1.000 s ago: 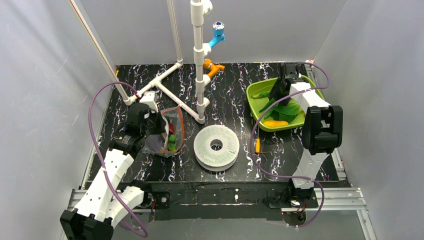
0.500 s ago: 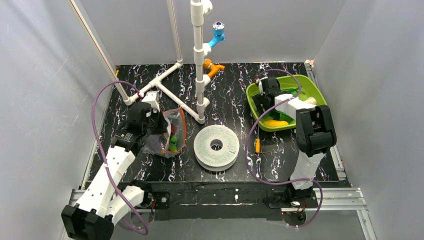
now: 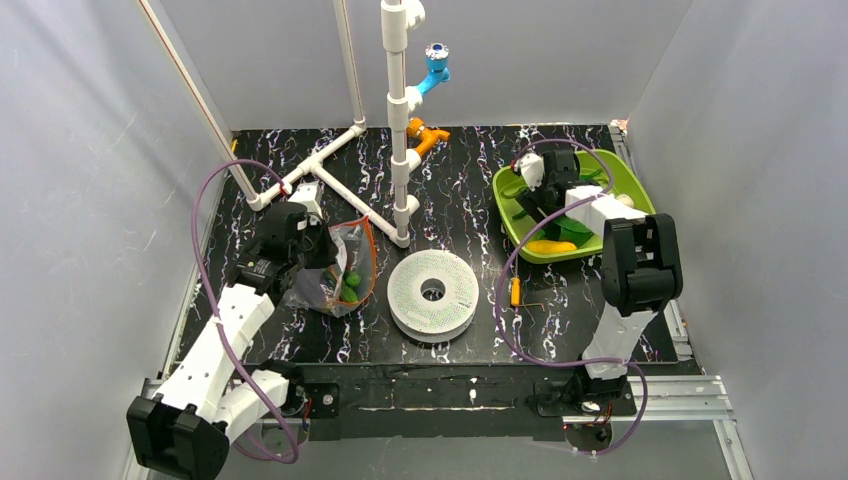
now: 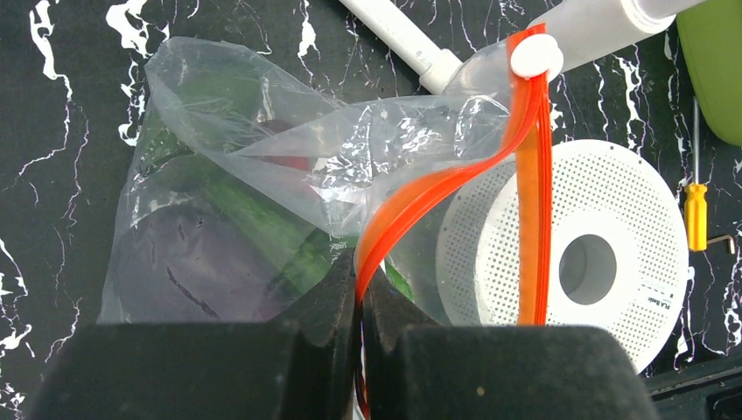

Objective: Place the food in the zip-top bag and seal the zipper

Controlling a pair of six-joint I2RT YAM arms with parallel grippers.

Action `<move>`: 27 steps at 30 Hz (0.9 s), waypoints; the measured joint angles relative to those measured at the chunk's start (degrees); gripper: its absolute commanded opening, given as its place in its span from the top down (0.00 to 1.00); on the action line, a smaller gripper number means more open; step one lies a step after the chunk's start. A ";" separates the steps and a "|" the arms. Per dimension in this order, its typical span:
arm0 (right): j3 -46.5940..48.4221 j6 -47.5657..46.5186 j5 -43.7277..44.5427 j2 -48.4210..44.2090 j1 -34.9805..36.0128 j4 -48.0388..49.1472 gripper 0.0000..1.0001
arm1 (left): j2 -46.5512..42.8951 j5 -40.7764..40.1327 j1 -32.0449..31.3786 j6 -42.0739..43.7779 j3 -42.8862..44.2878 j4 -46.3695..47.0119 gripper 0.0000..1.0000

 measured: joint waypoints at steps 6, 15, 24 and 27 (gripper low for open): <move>3.21 -2.61 -2.95 3.84 0.19 -0.15 0.15 | 1.96 -0.88 -0.02 -0.04 0.02 -0.04 1.00; 7.93 -6.31 -7.09 8.95 0.27 2.58 0.26 | 3.22 -3.29 -0.02 -0.01 0.02 -0.06 1.00; 5.92 -11.70 -4.71 11.52 0.35 15.73 0.42 | 4.84 -5.40 -0.04 0.12 0.02 -0.04 1.00; 5.91 -13.55 -4.68 12.31 0.38 17.32 0.56 | 4.92 -5.95 -0.04 0.28 0.02 -0.06 1.00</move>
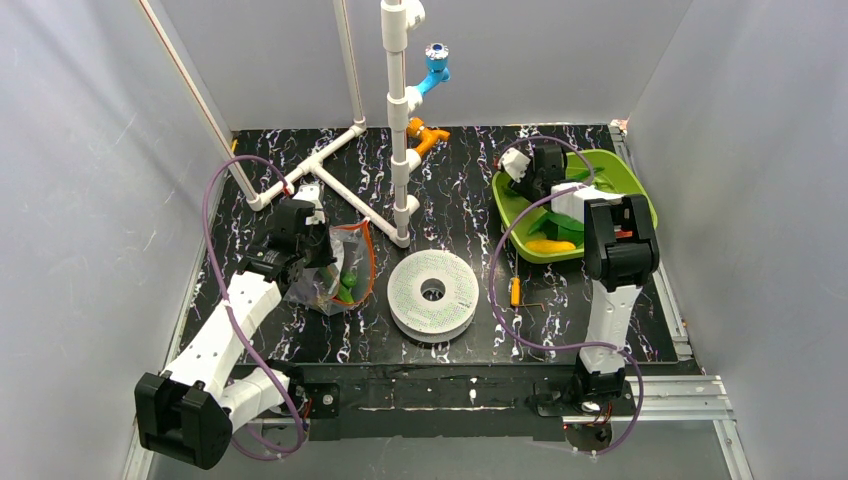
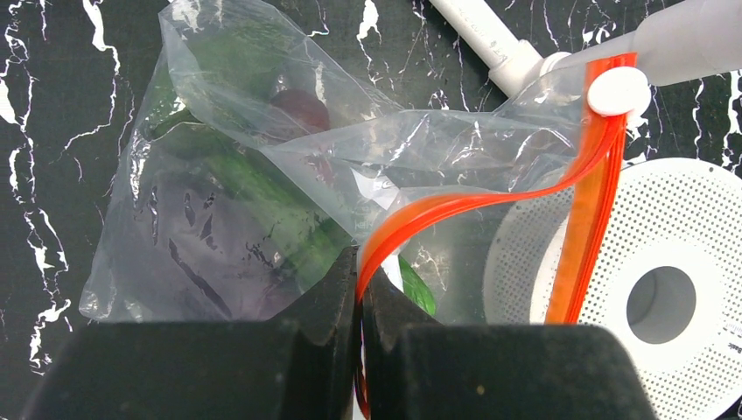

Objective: Place the food in the zip-top bag and seal the zipper

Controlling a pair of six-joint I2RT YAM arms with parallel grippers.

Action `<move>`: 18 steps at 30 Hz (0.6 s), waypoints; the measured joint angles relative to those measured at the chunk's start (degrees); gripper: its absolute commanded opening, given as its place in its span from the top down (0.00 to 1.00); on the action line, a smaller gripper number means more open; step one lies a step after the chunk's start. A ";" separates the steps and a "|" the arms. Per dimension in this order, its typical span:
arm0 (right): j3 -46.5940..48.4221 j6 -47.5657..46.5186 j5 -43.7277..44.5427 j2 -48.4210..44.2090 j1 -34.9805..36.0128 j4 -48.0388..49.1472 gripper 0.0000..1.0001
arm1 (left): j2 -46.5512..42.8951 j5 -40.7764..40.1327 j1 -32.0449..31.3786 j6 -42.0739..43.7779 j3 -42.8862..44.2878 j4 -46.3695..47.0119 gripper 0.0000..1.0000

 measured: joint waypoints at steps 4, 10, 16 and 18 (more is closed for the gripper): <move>-0.50 -1.80 0.86 0.48 0.16 2.74 0.67 | 0.12 -0.41 0.00 0.14 0.00 0.01 1.00; -0.57 -2.53 2.01 0.79 0.46 4.33 0.70 | 0.14 -1.00 0.00 0.21 0.00 0.02 1.00; -0.54 -0.69 3.16 0.74 0.49 4.74 0.89 | 0.14 -1.21 0.00 0.21 0.00 0.02 1.00; -0.53 1.24 3.70 0.40 0.49 4.33 0.88 | 0.14 -1.19 0.00 0.21 0.00 0.02 1.00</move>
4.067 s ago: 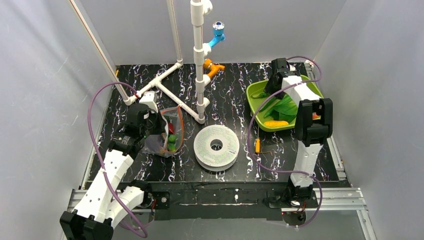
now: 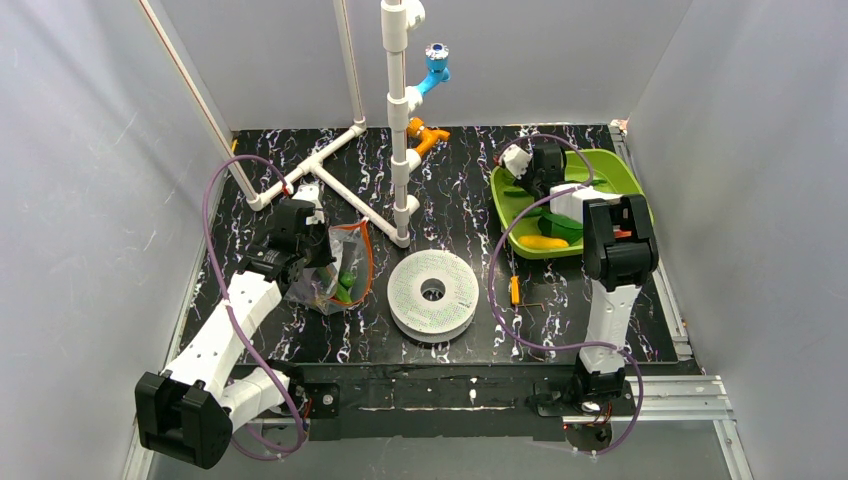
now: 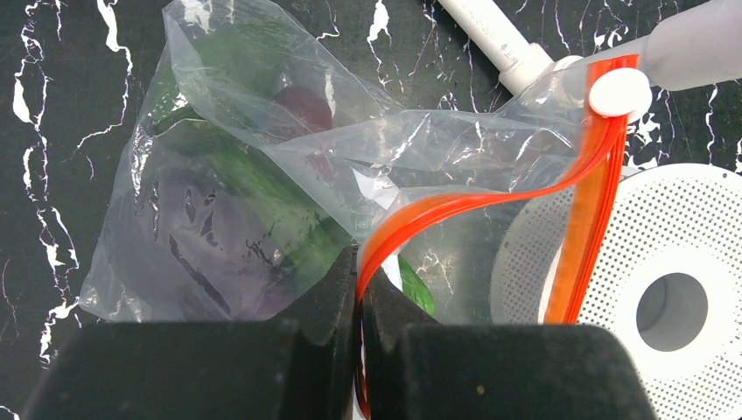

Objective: Place the food in the zip-top bag and seal the zipper

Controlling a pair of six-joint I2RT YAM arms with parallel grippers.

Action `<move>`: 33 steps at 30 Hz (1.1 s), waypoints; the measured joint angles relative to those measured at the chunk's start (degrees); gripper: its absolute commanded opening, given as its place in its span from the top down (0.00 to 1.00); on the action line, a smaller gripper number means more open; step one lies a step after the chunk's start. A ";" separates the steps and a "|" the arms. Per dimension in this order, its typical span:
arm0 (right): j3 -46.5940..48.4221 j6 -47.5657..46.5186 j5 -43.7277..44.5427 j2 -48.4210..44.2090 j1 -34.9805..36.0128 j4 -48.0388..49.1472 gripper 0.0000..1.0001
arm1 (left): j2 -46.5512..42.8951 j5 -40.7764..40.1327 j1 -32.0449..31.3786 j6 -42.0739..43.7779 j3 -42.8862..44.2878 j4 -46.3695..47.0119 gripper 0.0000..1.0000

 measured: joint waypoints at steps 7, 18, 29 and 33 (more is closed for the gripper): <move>-0.23 6.11 -0.04 -5.25 0.00 -3.62 0.44 | -0.02 0.02 0.00 0.00 0.00 0.00 1.00; -1.63 0.71 -2.53 -8.79 2.11 -12.29 0.30 | 0.00 0.13 0.00 -0.02 0.00 0.02 1.00; 11.43 13.74 -1.11 -4.56 2.90 -23.10 0.32 | 0.98 0.18 0.00 -0.02 0.00 0.44 1.00; 5.15 10.70 -2.45 -4.92 3.75 -21.84 0.35 | 0.98 0.17 0.00 -0.02 0.00 0.48 1.00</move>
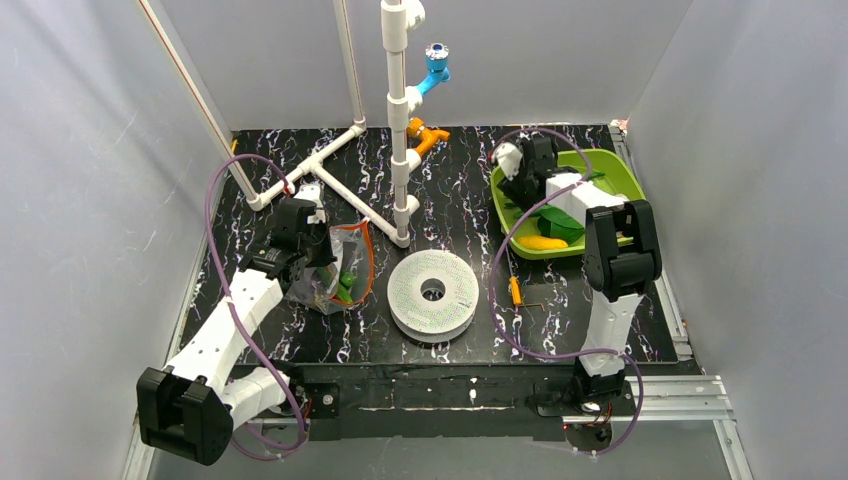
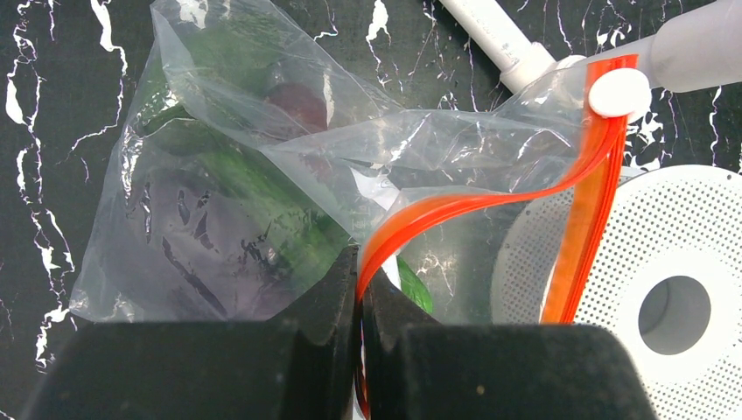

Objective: Place the food in the zip-top bag and seal the zipper

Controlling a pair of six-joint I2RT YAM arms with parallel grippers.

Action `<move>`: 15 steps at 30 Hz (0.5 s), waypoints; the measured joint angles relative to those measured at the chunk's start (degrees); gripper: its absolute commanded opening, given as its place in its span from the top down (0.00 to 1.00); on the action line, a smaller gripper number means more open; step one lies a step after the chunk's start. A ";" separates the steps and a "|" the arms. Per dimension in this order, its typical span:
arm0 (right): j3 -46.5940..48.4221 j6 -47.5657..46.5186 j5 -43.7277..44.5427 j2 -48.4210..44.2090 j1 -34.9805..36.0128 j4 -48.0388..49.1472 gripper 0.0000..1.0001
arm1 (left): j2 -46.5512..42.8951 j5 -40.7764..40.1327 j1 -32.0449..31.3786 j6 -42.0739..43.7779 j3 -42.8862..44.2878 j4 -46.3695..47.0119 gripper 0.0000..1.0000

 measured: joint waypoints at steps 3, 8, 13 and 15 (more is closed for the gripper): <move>-2.59 -2.26 -2.66 0.00 1.00 -0.59 0.35 | 0.28 0.02 0.00 0.00 0.00 0.39 1.00; -2.41 -5.26 -7.13 -0.17 2.12 0.04 0.37 | 1.43 0.00 0.00 0.00 0.00 0.57 1.00; -1.11 -7.17 -10.60 -0.01 2.20 -0.78 0.41 | 1.46 -0.34 0.00 0.02 0.00 0.61 1.00; 0.12 -7.72 -12.16 0.39 2.18 -2.17 0.43 | 1.46 -0.41 0.00 0.04 0.00 0.65 1.00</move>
